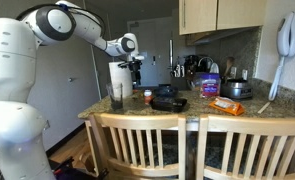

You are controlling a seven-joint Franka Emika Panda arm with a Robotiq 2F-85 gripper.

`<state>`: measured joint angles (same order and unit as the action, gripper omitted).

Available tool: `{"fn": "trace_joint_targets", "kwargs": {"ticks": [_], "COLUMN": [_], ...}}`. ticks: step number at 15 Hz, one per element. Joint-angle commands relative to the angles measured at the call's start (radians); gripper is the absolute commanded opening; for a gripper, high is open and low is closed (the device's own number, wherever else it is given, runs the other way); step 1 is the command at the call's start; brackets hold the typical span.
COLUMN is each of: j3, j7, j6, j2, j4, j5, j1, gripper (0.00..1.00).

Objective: Put the white bottle in the bowl, remove the white bottle from the bowl and put it on the countertop

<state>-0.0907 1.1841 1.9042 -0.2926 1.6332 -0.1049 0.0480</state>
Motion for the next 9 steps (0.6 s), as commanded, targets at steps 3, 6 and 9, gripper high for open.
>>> {"fn": "trace_joint_targets", "kwargs": {"ticks": [3,6,9], "j3": [-0.014,-0.061,-0.091], "j7": [0.022,0.206,0.311], "j6": [-0.003,-0.003,-0.032], "j2": [0.004,-0.023,-0.027], "j4": [-0.011,-0.038,-0.043], "j5": [0.004,-0.075,-0.091], "j1": [-0.010,-0.011,0.008], "gripper": [1.00,1.00,1.00]}}
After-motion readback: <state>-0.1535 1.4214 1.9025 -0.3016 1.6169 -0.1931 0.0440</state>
